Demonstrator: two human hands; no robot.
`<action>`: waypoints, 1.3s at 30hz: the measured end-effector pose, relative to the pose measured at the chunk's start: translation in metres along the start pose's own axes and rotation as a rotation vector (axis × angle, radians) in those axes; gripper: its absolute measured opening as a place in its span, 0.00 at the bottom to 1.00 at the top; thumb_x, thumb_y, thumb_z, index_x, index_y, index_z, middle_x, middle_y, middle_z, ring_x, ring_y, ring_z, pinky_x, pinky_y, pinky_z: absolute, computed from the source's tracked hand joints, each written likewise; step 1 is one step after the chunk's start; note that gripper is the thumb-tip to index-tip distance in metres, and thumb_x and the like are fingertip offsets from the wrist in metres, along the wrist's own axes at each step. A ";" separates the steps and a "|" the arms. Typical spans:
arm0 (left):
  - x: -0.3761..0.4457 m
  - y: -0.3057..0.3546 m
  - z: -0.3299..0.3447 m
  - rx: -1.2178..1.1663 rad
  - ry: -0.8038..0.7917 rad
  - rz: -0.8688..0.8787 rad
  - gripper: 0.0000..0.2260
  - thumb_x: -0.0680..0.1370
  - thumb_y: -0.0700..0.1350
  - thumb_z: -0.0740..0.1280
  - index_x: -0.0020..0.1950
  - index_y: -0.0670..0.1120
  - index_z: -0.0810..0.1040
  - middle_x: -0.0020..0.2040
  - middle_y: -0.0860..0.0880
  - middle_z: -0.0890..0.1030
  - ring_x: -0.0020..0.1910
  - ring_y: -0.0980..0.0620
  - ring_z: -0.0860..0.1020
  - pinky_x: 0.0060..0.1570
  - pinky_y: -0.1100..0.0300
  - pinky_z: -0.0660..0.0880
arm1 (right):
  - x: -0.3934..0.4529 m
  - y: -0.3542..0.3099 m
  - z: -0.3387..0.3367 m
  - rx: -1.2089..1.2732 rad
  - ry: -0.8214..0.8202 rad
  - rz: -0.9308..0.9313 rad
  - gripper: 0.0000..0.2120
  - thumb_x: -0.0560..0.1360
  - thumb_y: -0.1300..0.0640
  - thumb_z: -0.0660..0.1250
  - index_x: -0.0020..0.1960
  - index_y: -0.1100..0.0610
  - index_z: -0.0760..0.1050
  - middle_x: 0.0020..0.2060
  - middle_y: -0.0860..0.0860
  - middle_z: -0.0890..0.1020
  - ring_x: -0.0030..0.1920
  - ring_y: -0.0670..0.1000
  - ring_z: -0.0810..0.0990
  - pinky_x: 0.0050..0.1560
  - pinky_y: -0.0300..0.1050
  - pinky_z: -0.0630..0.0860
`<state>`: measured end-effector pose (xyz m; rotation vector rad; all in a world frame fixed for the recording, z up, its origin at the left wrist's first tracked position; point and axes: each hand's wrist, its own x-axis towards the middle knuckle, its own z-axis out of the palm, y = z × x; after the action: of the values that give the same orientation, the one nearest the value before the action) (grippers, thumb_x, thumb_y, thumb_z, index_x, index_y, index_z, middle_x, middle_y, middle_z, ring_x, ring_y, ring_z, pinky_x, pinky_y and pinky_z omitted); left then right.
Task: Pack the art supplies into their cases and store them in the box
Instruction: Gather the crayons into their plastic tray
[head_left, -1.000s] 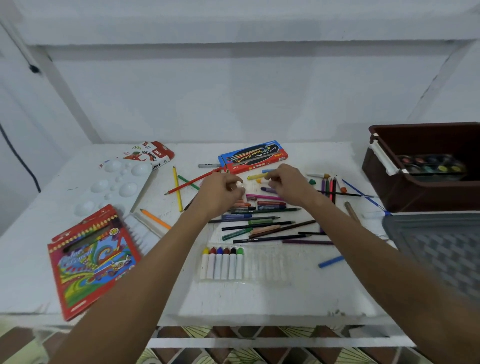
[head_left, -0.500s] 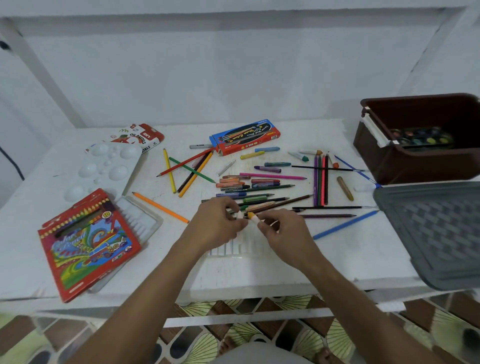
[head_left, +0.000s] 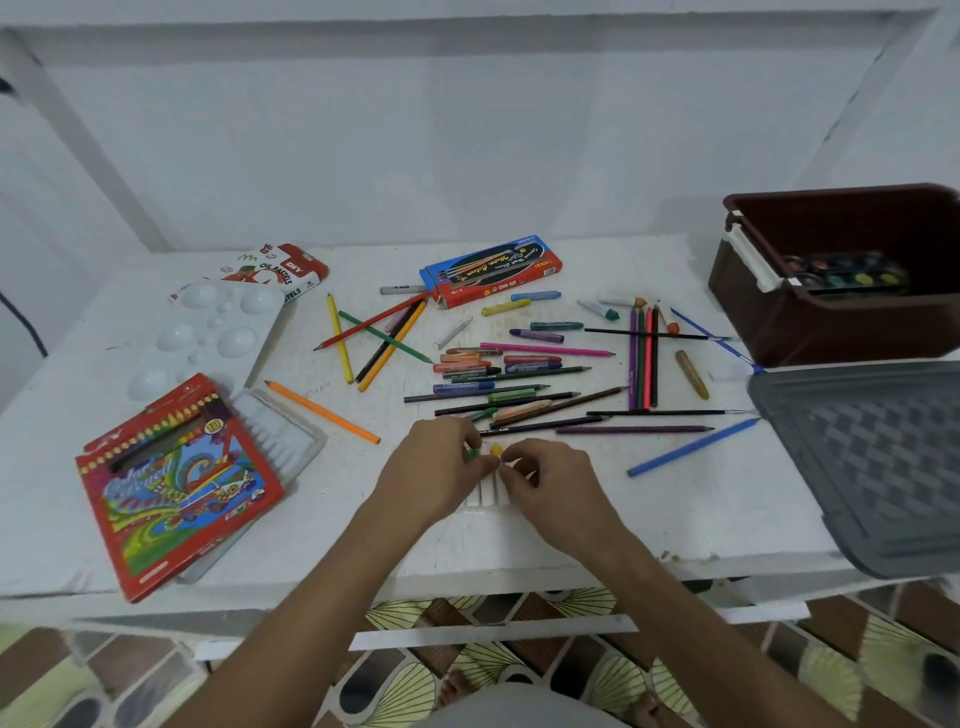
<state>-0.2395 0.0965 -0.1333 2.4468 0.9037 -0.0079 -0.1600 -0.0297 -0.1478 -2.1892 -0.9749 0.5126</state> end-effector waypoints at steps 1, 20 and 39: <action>-0.001 -0.002 0.000 -0.010 0.004 0.008 0.15 0.74 0.56 0.69 0.56 0.49 0.79 0.41 0.52 0.77 0.38 0.54 0.76 0.37 0.63 0.69 | 0.001 0.001 -0.002 -0.001 -0.029 -0.002 0.12 0.77 0.54 0.65 0.60 0.54 0.78 0.48 0.49 0.82 0.37 0.39 0.74 0.36 0.24 0.69; -0.009 -0.018 -0.004 -0.046 0.007 0.162 0.16 0.74 0.54 0.70 0.61 0.53 0.78 0.43 0.52 0.76 0.40 0.55 0.75 0.39 0.63 0.68 | 0.008 0.009 -0.007 -0.087 -0.171 -0.106 0.24 0.75 0.55 0.68 0.69 0.49 0.68 0.52 0.45 0.71 0.40 0.42 0.72 0.47 0.31 0.68; -0.006 -0.017 0.001 0.109 -0.023 0.210 0.19 0.75 0.57 0.67 0.64 0.53 0.76 0.50 0.51 0.73 0.49 0.52 0.74 0.46 0.58 0.73 | 0.014 0.005 -0.006 -0.236 -0.255 -0.145 0.23 0.77 0.53 0.64 0.71 0.52 0.65 0.59 0.50 0.68 0.59 0.48 0.67 0.62 0.41 0.67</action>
<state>-0.2544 0.1031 -0.1413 2.6262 0.6477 -0.0099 -0.1455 -0.0238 -0.1483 -2.2731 -1.3807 0.6466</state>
